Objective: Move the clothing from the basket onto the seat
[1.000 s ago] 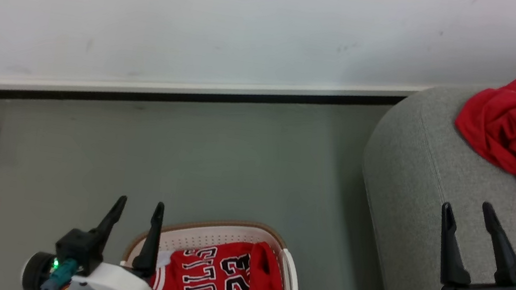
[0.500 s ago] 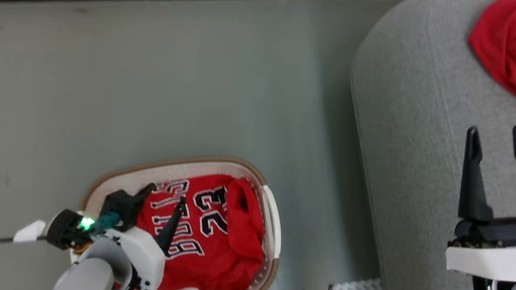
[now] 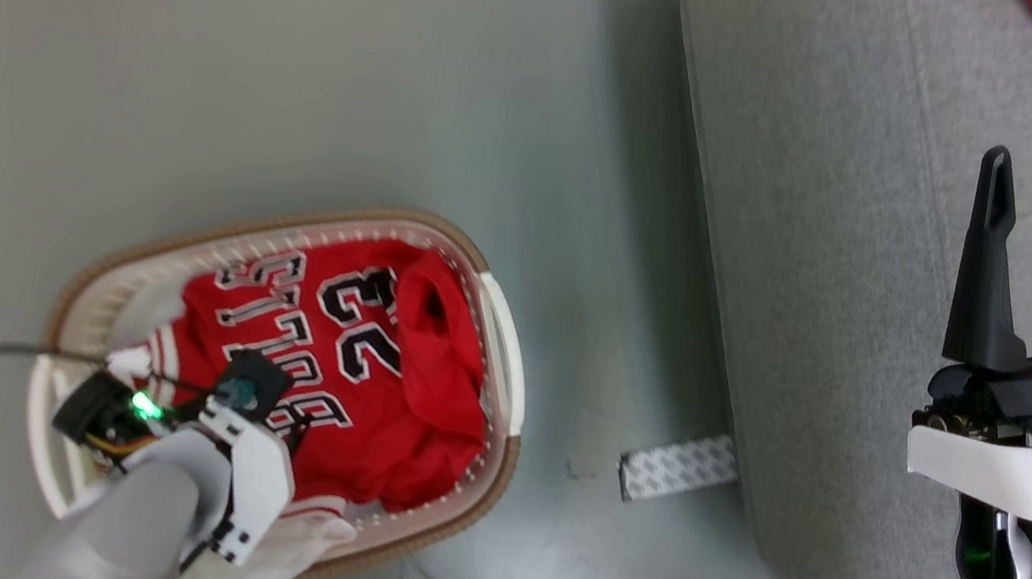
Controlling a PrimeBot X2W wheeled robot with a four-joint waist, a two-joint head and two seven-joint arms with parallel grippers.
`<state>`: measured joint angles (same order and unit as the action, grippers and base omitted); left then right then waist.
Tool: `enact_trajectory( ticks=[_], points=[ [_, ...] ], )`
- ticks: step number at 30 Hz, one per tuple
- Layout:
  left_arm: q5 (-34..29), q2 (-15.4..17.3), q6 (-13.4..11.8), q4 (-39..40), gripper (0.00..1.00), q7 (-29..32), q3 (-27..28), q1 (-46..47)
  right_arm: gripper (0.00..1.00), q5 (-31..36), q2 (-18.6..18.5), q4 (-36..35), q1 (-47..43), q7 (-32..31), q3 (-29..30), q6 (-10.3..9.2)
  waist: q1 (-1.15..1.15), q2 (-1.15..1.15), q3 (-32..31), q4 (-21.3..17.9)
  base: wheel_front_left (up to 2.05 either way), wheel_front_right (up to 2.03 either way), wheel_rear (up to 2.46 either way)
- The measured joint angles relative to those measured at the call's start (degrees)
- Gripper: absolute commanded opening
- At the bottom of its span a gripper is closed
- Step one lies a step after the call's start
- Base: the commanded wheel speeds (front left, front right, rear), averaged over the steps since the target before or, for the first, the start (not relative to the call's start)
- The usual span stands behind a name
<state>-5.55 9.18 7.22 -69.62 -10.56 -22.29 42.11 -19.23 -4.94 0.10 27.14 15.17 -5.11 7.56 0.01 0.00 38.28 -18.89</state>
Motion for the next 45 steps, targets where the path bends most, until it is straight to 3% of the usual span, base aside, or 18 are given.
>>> enact_trajectory(
  ticks=[18,20,21,31,38,45],
  points=[
    [-5.33,4.98,0.13,-3.65,1.0,9.96,-9.65,6.23,1.0,-1.8,1.82,-0.51,2.08,0.0,-0.68,0.0,-0.01,0.0,11.28,-6.24,0.0,0.0,0.0],
    [-4.8,5.04,0.13,-3.69,0.41,10.06,-9.64,6.26,1.0,-1.9,1.87,-0.43,2.09,0.0,-0.74,0.0,-0.01,0.0,11.37,-6.39,0.0,0.0,0.0],
    [-4.61,5.02,0.14,-3.71,0.0,10.06,-9.65,6.25,1.0,-2.07,1.87,-0.37,2.1,0.0,-0.78,0.0,-0.01,0.0,11.31,-6.39,0.0,0.0,0.0],
    [-2.15,2.59,0.15,-4.1,0.0,7.55,-9.83,4.58,1.0,-1.54,1.96,0.76,2.09,0.0,-0.55,0.0,-0.01,0.0,7.34,-5.28,0.0,0.0,0.0],
    [2.05,-1.58,0.13,-4.03,0.0,-0.3,-8.0,1.38,1.0,0.71,2.01,1.91,0.26,0.0,0.22,0.0,-0.01,0.0,-0.3,-3.25,0.0,0.0,0.0],
    [5.7,-5.06,0.15,-0.77,0.0,-4.16,-7.89,-1.82,1.0,1.66,-0.2,2.98,-3.33,0.0,1.19,0.0,-0.01,0.0,-9.51,0.0,0.0,0.0,0.0]
  ],
)
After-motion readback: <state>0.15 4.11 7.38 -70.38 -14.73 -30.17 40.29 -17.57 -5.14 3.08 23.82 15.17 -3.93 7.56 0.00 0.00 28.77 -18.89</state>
